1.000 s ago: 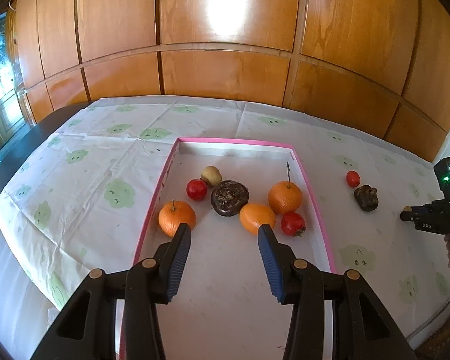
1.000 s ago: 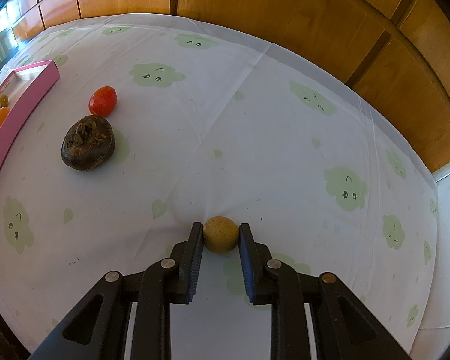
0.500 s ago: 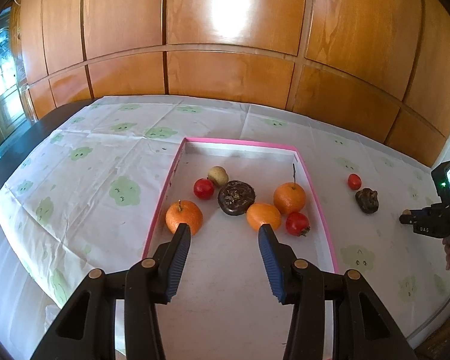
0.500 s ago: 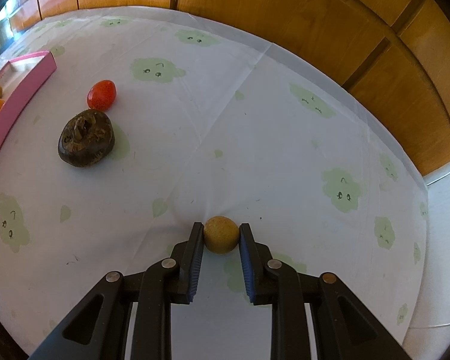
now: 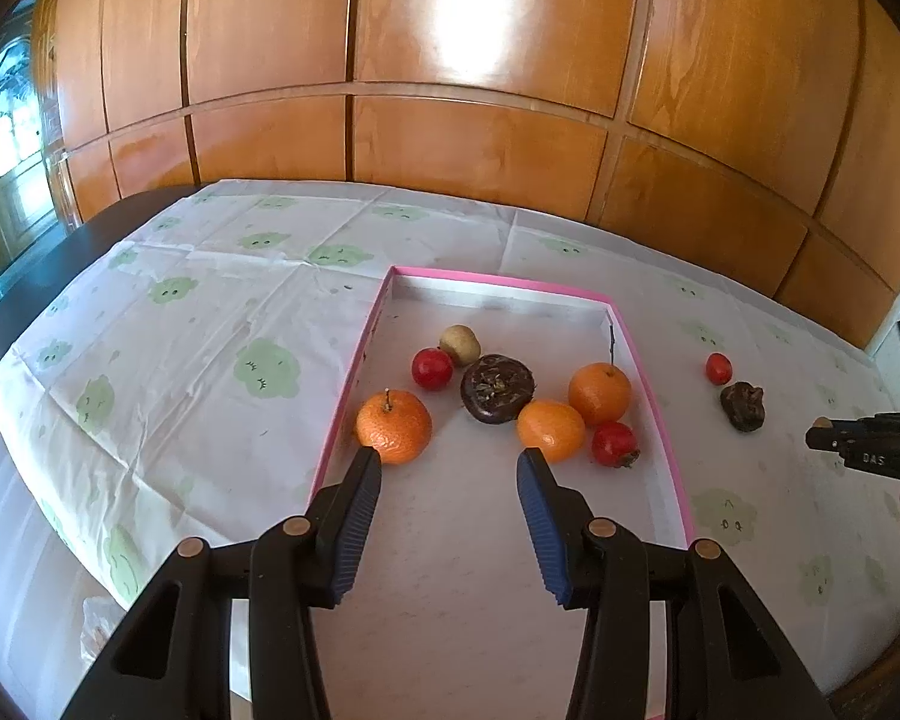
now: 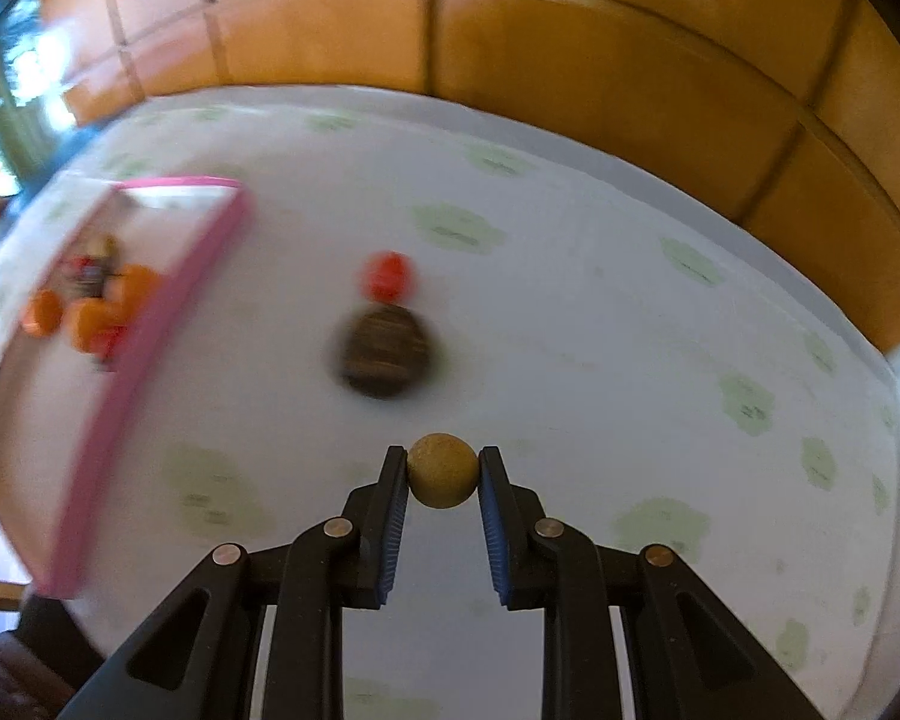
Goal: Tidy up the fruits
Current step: 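Carry the small yellow fruit into the pink tray and open the right tool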
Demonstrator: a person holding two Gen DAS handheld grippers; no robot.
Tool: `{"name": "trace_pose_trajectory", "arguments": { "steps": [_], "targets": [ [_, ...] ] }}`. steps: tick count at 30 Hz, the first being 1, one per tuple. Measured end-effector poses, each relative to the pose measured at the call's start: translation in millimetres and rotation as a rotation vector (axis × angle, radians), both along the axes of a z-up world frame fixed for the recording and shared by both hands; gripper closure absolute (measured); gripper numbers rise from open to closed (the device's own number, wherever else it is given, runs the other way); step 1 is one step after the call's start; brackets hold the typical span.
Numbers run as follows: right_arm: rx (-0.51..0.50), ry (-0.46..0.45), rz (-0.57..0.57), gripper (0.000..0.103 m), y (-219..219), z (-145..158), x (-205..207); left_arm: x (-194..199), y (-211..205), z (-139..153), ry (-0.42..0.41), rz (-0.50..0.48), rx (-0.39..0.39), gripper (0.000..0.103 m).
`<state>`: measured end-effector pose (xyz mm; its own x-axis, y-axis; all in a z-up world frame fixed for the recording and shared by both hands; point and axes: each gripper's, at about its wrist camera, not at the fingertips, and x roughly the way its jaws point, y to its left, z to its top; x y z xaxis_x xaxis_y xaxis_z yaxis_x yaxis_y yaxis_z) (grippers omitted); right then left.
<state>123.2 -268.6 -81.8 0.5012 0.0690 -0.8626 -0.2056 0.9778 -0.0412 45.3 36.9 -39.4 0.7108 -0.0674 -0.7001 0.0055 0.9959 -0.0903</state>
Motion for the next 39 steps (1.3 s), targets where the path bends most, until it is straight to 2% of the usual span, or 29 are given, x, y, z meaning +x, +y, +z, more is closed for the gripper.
{"name": "trace_pose_trajectory", "arguments": {
  "steps": [11, 16, 19, 21, 26, 32, 35, 39],
  "targets": [
    [0.134, -0.043, 0.277, 0.080, 119, 27, -30, -2, 12, 0, -0.010, 0.029, -0.016, 0.055],
    [0.116, -0.017, 0.365, 0.080, 166, 17, -34, -3, 25, 1, -0.012, 0.063, -0.020, 0.055],
    [0.104, 0.021, 0.389, 0.080, 178, 5, -30, -3, 31, -1, -0.009, 0.077, -0.021, 0.055],
    [0.075, 0.043, 0.395, 0.079, 186, -4, -27, -3, 33, -3, -0.003, 0.081, -0.022, 0.055],
    [-0.003, 0.013, 0.327, 0.078, 188, -17, -11, -2, 32, -6, 0.004, 0.076, -0.023, 0.055],
    [0.037, -0.027, 0.304, 0.078, 179, -10, -12, -2, 29, -6, 0.002, 0.069, -0.014, 0.055],
    [0.062, -0.039, 0.300, 0.074, 176, -5, -18, -2, 28, -6, 0.001, 0.068, -0.013, 0.055],
    [0.101, -0.058, 0.282, 0.073, 173, 2, -24, -4, 25, -3, -0.006, 0.062, -0.010, 0.055]
  ]
}}
